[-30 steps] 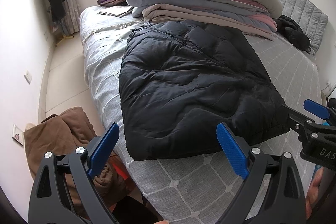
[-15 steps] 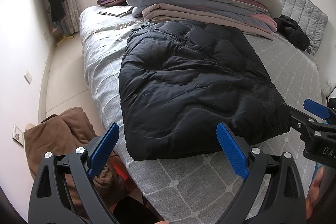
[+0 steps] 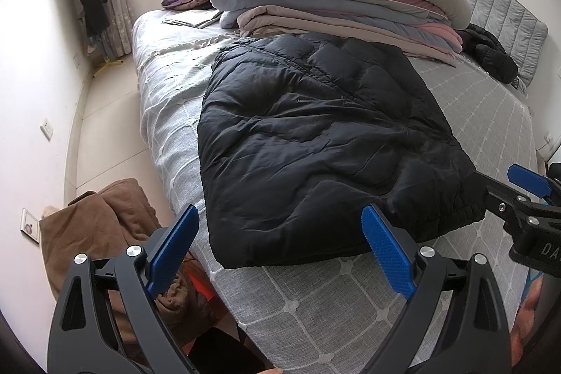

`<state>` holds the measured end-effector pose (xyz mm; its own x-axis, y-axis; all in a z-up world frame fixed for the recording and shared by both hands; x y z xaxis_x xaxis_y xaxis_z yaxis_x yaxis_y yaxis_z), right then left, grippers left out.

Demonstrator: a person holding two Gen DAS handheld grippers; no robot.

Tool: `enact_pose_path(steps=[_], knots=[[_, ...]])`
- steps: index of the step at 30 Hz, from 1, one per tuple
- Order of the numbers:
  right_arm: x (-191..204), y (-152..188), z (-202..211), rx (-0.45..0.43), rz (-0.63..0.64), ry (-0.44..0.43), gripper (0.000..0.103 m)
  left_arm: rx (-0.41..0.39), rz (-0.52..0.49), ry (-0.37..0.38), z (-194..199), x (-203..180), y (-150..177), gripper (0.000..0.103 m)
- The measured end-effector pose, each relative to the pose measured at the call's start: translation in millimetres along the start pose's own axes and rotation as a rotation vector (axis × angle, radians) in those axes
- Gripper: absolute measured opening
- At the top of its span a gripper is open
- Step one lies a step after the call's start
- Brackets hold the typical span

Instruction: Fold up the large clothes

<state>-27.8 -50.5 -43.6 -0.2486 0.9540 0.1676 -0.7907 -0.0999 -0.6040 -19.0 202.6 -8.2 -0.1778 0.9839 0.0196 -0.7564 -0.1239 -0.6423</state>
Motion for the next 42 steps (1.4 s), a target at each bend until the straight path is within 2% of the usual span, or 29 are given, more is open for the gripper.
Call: enact_pose_path(steps=[20, 24, 32, 34, 37, 40, 42], knots=[[-9, -6, -2, -0.003, -0.001, -0.045, 0.096, 0.000, -0.015, -0.006, -8, -1, 0, 0.090], [-21, -16, 1, -0.018, -0.003, -0.048, 0.096, 0.003, -0.015, -0.006, -10, -1, 0, 0.090], [-79, -28, -20, 0.061, -0.145, -0.123, 0.096, 0.005, 0.001, 0.011, -16, -1, -2, 0.090], [-95, -25, -31, 0.102, -0.203, -0.160, 0.096, -0.004, 0.015, 0.009, -19, 2, -4, 0.090], [-117, -13, -60, 0.199, -0.346, -0.287, 0.096, 0.007, 0.040, 0.034, -24, 2, -6, 0.090], [-126, -3, -83, 0.269, -0.429, -0.370, 0.096, -0.011, 0.062, 0.022, -25, 8, -12, 0.090], [-125, 3, -101, 0.326, -0.479, -0.451, 0.096, -0.022, 0.099, 0.042, -25, 17, -19, 0.090]])
Point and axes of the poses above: each gripper's, at about its wrist camera, not at the fingertips, and z roughly against the way its jaws point, x to its left, y to its underside, the point moved 9 cm from there along -z, roughly the way its jaws point, and after that the axes turned 4 degrees about -y, right-handed, at the moved point
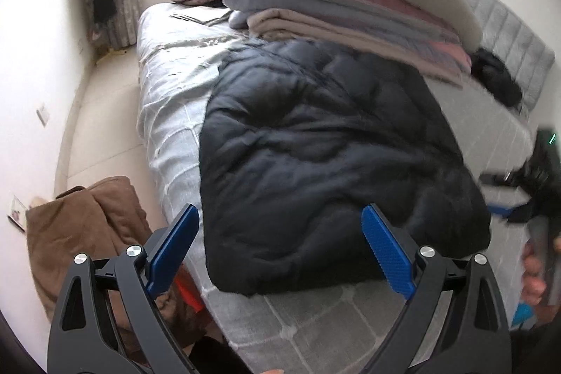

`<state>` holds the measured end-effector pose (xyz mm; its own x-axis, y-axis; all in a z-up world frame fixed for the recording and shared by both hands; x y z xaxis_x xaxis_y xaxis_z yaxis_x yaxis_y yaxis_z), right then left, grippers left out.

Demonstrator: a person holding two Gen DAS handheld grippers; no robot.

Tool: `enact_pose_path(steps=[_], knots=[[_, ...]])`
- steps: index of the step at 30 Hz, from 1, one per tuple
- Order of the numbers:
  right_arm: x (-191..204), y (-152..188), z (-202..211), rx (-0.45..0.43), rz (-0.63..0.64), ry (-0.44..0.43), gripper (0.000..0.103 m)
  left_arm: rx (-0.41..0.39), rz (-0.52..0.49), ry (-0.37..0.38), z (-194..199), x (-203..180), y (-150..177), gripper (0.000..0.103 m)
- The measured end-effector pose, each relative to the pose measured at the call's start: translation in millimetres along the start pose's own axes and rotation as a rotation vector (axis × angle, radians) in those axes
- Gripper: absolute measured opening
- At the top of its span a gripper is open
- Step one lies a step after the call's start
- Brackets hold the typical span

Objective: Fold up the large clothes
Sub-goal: 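Close both tools on the folded jacket bundle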

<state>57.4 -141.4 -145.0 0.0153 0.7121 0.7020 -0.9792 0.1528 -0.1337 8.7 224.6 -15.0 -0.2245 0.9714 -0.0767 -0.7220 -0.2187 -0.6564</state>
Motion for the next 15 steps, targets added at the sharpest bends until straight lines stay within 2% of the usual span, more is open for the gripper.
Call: enact_pose_path(steps=[3, 6, 8, 10, 12, 14, 15], knots=[[-3, -3, -17, 0.059, -0.070, -0.123, 0.096, 0.033, 0.063, 0.087, -12, 18, -17, 0.090], [-1, -10, -32, 0.104, -0.132, -0.251, 0.096, 0.105, 0.209, 0.230, -39, 53, -38, 0.090], [0, -14, -45, 0.142, -0.168, -0.325, 0.096, 0.156, 0.290, 0.297, -60, 70, -45, 0.090], [-1, -17, -55, 0.180, -0.192, -0.360, 0.096, 0.229, 0.339, 0.394, -86, 74, -47, 0.090], [-2, -17, -71, 0.222, -0.219, -0.382, 0.096, 0.292, 0.352, 0.419, -108, 75, -41, 0.090], [2, -21, -79, 0.233, -0.215, -0.394, 0.096, 0.348, 0.357, 0.393, -134, 78, -34, 0.090], [7, -23, -83, 0.245, -0.215, -0.408, 0.096, 0.401, 0.385, 0.458, -147, 71, -28, 0.091]])
Point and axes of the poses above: each gripper's, at about its wrist camera, not at the fingertips, and z roughly against the way its jaws point, x to its left, y to its underside, the point moved 9 cm from there along -z, roughly the way its jaws point, and after that the axes turned 4 degrees about -y, right-handed, at the moved point
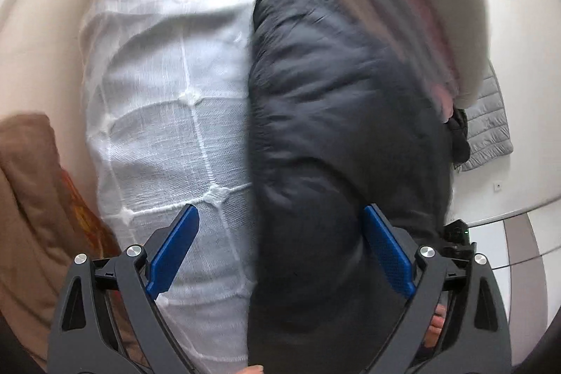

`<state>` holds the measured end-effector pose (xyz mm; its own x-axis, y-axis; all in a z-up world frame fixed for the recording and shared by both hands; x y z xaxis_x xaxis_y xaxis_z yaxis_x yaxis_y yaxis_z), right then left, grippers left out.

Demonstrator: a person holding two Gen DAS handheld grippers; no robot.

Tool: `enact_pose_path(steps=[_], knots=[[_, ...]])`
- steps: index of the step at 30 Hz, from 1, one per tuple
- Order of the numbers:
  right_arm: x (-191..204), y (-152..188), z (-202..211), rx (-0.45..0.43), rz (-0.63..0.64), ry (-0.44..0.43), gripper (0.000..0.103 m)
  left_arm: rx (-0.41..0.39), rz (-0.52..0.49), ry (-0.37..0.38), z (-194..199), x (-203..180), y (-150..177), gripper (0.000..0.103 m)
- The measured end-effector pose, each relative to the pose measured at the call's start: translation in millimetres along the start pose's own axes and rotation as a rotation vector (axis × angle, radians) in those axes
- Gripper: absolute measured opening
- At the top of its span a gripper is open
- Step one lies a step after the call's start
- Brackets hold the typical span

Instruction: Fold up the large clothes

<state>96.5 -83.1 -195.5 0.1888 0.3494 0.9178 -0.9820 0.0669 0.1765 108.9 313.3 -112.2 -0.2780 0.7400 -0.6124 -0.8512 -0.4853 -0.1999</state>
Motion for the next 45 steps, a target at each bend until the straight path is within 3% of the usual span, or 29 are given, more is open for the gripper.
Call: enact_pose_path(steps=[1, 3, 5, 7, 8, 9, 12, 16, 20, 23, 25, 27, 28, 30, 32, 33, 37, 41, 43, 45], knots=[[2, -1, -5, 0.010, 0.000, -0.008, 0.096, 0.037, 0.017, 0.053, -10, -1, 1, 0.093], [9, -5, -16, 0.031, 0.027, -0.014, 0.097, 0.044, 0.014, 0.063, -16, -3, -2, 0.096], [21, -11, -26, -0.003, 0.114, -0.010, 0.097, 0.042, 0.005, 0.078, -16, -9, -5, 0.095], [34, -11, -29, -0.024, 0.175, -0.013, 0.088, 0.012, -0.085, 0.127, -11, -31, -3, 0.056], [40, -9, -33, -0.034, 0.200, -0.009, 0.064, -0.013, -0.135, 0.057, -9, -37, -3, 0.048], [47, -7, -34, -0.045, 0.223, -0.014, 0.053, -0.054, -0.208, -0.001, -3, -48, -2, 0.037], [72, -6, -32, -0.088, 0.301, -0.009, 0.040, -0.154, -0.320, -0.070, 14, -72, -9, 0.020], [137, -11, -40, -0.144, 0.459, -0.055, 0.039, -0.310, -0.473, -0.172, 52, -108, -44, 0.018], [197, -34, -65, -0.181, 0.560, -0.107, 0.039, -0.377, -0.538, -0.232, 76, -120, -93, 0.017], [201, -66, -106, -0.174, 0.529, -0.095, 0.039, -0.355, -0.491, -0.247, 72, -96, -140, 0.020], [176, -92, -150, -0.146, 0.477, -0.002, 0.046, -0.317, -0.416, -0.301, 52, -62, -165, 0.035], [132, -112, -186, -0.098, 0.366, 0.108, 0.073, -0.185, -0.280, -0.437, 15, 2, -181, 0.054], [115, -117, -198, -0.068, 0.297, 0.059, 0.076, -0.168, -0.230, -0.438, 8, 21, -181, 0.058], [111, -120, -190, -0.092, 0.262, -0.026, 0.076, -0.258, -0.169, -0.368, 21, 32, -180, 0.059], [111, -116, -161, -0.149, 0.279, -0.018, 0.081, -0.382, -0.134, -0.359, 51, 39, -172, 0.061], [110, -111, -140, -0.184, 0.290, -0.010, 0.084, -0.410, -0.128, -0.365, 62, 40, -166, 0.067], [102, -62, -60, -0.297, 0.445, 0.251, 0.089, -0.479, -0.191, -0.418, 94, 20, -120, 0.089], [76, 20, -11, -0.328, 0.534, 0.477, 0.093, -0.402, -0.361, -0.424, 65, -46, -36, 0.093], [60, 59, 3, -0.329, 0.534, 0.538, 0.093, -0.366, -0.450, -0.385, 50, -76, 9, 0.093], [42, 68, 27, -0.334, 0.517, 0.546, 0.093, -0.306, -0.509, -0.303, 30, -108, 44, 0.095]])
Point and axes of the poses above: each gripper's, at about its wrist camera, not at the fingertips, and z roughly against the way its jaws point, x to its left, y to its underside, the point moved 9 cm from there along -z, roughly the way its jaws point, and after that the axes turned 4 degrees about -y, right-handed, at the moved point
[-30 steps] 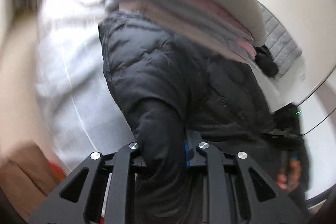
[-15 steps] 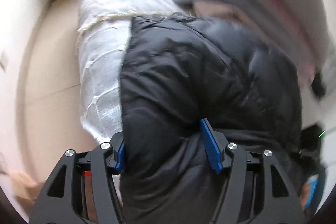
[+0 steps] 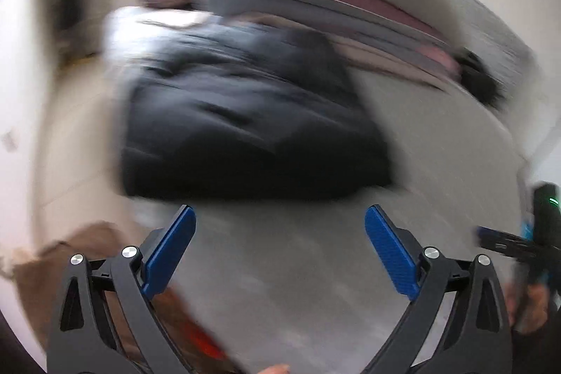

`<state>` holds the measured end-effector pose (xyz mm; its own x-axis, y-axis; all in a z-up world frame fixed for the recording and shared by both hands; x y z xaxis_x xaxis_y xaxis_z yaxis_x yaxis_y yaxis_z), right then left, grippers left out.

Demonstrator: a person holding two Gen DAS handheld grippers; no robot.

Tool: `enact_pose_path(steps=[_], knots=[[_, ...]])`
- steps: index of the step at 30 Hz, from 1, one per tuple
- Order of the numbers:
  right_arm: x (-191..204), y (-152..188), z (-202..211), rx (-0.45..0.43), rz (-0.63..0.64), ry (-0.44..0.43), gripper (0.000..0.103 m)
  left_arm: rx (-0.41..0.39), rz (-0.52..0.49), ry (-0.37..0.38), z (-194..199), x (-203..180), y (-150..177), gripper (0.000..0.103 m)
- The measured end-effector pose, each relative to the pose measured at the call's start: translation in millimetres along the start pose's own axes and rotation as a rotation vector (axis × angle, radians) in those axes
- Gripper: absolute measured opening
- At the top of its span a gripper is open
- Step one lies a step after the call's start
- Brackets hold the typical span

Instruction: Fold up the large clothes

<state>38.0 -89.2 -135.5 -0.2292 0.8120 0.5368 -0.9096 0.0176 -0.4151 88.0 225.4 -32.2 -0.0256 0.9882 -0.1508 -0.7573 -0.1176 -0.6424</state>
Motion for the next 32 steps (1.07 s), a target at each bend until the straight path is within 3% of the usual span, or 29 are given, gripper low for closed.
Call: enact_pose_path(steps=[3, 5, 8, 11, 15, 19, 22, 25, 29, 32], knots=[[-13, 32, 19, -0.023, -0.002, 0.023, 0.093, 0.025, -0.046, 0.082, 8, -55, 21, 0.095], [-15, 47, 24, -0.043, 0.009, 0.028, 0.093, 0.017, -0.063, 0.083, 18, -76, 29, 0.095], [-13, 57, 37, -0.087, 0.026, 0.023, 0.093, 0.037, -0.069, 0.007, 17, -91, 32, 0.095], [-2, 66, 58, -0.168, 0.088, 0.070, 0.093, 0.016, -0.070, -0.044, 24, -87, 38, 0.095], [29, 55, 65, -0.237, 0.193, 0.094, 0.093, -0.118, -0.102, -0.077, 53, -98, 36, 0.095], [79, 33, 49, -0.269, 0.317, 0.107, 0.093, -0.227, -0.105, -0.178, 75, -81, 29, 0.089], [110, 20, 32, -0.273, 0.349, 0.079, 0.093, -0.247, -0.088, -0.250, 80, -61, 26, 0.088], [129, 12, 19, -0.281, 0.354, 0.063, 0.093, -0.220, -0.059, -0.311, 78, -37, 27, 0.089], [141, 14, 14, -0.303, 0.375, 0.079, 0.094, -0.135, -0.007, -0.309, 67, -17, 30, 0.093], [146, 19, 16, -0.319, 0.410, 0.113, 0.096, -0.122, 0.014, -0.307, 66, -13, 32, 0.093]])
Point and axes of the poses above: each gripper's, at about its wrist camera, not at the fingertips, and z roughly against the way its jaws point, x to its left, y to its underside, the point moved 9 cm from there along -z, roughly the way its jaws point, and after that the axes turned 4 degrees about -y, right-handed, at the moved point
